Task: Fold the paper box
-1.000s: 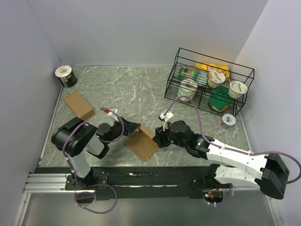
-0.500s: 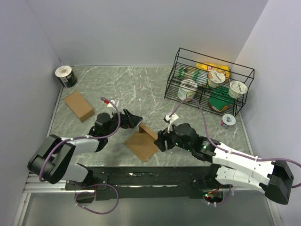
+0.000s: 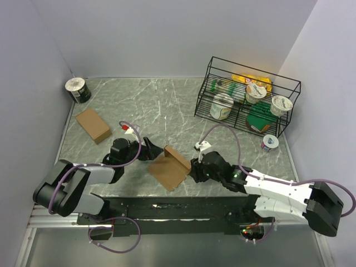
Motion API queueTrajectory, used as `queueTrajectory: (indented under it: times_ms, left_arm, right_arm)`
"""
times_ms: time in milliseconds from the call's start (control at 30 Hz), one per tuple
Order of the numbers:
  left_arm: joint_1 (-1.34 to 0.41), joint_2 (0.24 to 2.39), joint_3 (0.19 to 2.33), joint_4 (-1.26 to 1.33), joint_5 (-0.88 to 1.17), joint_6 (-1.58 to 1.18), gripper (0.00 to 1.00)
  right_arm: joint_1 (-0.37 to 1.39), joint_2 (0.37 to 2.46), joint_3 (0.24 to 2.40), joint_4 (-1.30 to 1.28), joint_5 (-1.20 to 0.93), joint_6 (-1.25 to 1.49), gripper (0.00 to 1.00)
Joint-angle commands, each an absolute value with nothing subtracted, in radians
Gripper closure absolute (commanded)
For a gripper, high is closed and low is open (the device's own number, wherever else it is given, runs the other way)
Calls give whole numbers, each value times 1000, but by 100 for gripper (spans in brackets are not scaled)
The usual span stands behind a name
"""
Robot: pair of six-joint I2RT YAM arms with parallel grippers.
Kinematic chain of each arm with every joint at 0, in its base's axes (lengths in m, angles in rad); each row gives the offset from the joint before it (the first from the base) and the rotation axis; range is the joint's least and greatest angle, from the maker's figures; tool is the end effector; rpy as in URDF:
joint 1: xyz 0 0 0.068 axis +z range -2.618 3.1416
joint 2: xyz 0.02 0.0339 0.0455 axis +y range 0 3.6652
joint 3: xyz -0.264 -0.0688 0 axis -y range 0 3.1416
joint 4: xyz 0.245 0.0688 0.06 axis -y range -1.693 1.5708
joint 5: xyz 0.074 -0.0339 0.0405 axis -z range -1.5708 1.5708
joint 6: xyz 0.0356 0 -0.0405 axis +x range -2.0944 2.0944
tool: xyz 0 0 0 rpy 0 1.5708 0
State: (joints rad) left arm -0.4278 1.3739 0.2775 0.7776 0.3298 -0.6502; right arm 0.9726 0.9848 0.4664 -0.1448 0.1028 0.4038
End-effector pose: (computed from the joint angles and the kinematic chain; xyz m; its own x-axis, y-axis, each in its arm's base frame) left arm 0.2099 -0.1084 0.1481 -0.6340 -0.3404 -0.6944 0.3625 0.6624 -0.6556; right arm 0.1172 0.1655 0.1968 -0.6239 -0.2215 -0.7495 -0.5778 0.7765 0.2515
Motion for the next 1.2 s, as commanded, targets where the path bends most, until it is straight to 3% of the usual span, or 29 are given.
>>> queueTrajectory:
  times_ms: [0,200,500,567,667,767,800,833,933,1167]
  left_arm:
    - [-422,1352,270,770,351,-646,12]
    - [-417,1260,250,724,353,-623,11]
    - [-416,1034,193,543,347,-552,11]
    - [-416,988,163,540,356,-571,11]
    - [-416,913,156,491,338,-594,11]
    - [-416,862,167,422,308,-615,11]
    - [-416,851,169,390,296,-624,10]
    - [-416,842,169,377,276,-633,10]
    - [-416,816,164,348,246,-661,10]
    - [-408,897,189,376,247,-767,11]
  right_arm:
    - [974,1026,472,-80,228,405,60]
    - [973,1120,506,-25,311,267,86]
    - [968,1242,549,214,353,-108,87]
    - [965,1290,564,247,345,-158,84]
    - [959,1342,621,230,354,-215,71]
    - [959,1318,638,190,360,-215,47]
    - [959,1301,621,181,357,-198,33]
    - [960,1257,614,154,350,-186,29]
    - [959,1156,588,51,322,-108,25]
    - [959,983,673,-181,275,208,25]
